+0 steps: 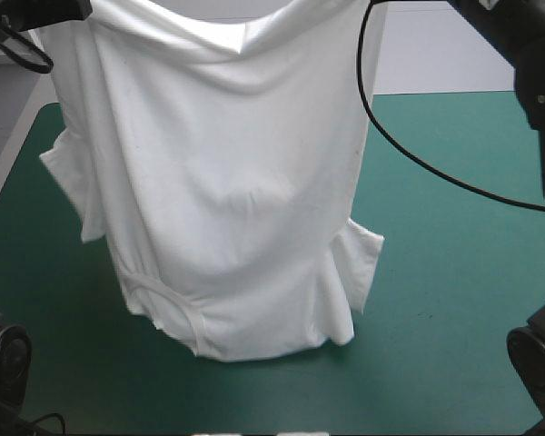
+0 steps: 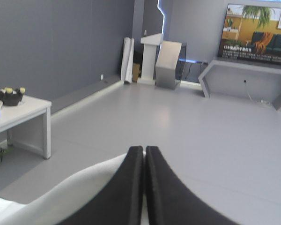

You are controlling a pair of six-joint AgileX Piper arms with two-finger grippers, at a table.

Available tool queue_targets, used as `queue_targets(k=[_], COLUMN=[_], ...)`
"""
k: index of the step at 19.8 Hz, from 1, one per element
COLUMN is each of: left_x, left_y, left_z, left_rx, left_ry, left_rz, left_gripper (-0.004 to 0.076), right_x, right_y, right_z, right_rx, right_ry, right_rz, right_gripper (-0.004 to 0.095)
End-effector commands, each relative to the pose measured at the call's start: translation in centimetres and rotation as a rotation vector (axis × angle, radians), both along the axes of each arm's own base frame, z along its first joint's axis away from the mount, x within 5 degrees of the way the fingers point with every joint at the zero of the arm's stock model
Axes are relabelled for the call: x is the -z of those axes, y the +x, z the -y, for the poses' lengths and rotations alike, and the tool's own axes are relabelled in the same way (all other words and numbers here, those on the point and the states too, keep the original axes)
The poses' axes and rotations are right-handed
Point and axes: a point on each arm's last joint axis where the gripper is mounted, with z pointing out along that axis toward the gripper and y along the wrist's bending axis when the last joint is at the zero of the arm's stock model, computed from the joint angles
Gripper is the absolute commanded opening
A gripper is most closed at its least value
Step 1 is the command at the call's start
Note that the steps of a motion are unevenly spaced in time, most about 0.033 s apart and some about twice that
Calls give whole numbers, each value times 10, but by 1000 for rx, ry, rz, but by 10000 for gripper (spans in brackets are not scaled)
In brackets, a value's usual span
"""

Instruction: Fold the cloth

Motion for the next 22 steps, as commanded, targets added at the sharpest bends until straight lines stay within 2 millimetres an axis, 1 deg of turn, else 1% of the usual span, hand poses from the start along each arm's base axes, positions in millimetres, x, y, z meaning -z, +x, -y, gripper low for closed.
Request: queue_targets(k=[1,4,6,7,9,10,11,12,13,14,15,16,17,18,19,20,21,22], left_x=[-31,-39,-37,-31,6,29,56,85,118,153,187,203,239,251,277,289,307,309], left_y=[-14,-20,-20,-15,20,41,64,86,108,126,136,139,141,139,127,119,98,87], left_z=[-2,-3,-3,-2,1,3,4,6,8,10,11,11,10,9,6,6,5,5], left_rx=[-15,-23,-22,-17,3,15,30,48,63,76,79,75,58,49,32,29,25,27], left_ry=[-80,-89,-64,-44,7,22,27,21,11,-4,-17,-18,-14,-8,8,11,9,8], left_rz=[265,329,311,257,11,-113,-236,-352,-469,-577,-681,-722,-792,-812,-883,-925,-981,-992], left_gripper=[-10,-10,-10,-10,-10,-10,-10,-10,-10,-10,-10,-10,-10,-10,-10,-10,-10,-10], right_x=[-40,-49,-45,-38,-10,7,29,56,87,120,151,165,198,211,230,236,244,243], right_y=[-28,-40,-36,-31,-2,16,37,59,82,112,135,143,158,161,160,157,146,138], right_z=[11,19,19,18,10,5,-1,-9,-15,-25,-34,-40,-49,-53,-59,-61,-64,-64], right_rx=[-7,26,53,62,86,109,135,159,194,210,189,168,134,116,95,92,83,80], right_ry=[126,121,85,60,-3,-30,-64,-106,-147,-166,-164,-171,-188,-194,-221,-235,-269,-283], right_rz=[376,430,381,318,82,-43,-181,-331,-502,-617,-715,-762,-870,-920,-998,-1020,-1065,-1074], right_gripper=[-16,-16,-16,-16,-18,-18,-18,-18,-18,-18,-18,-18,-18,-18,-18,-18,-18,-18])
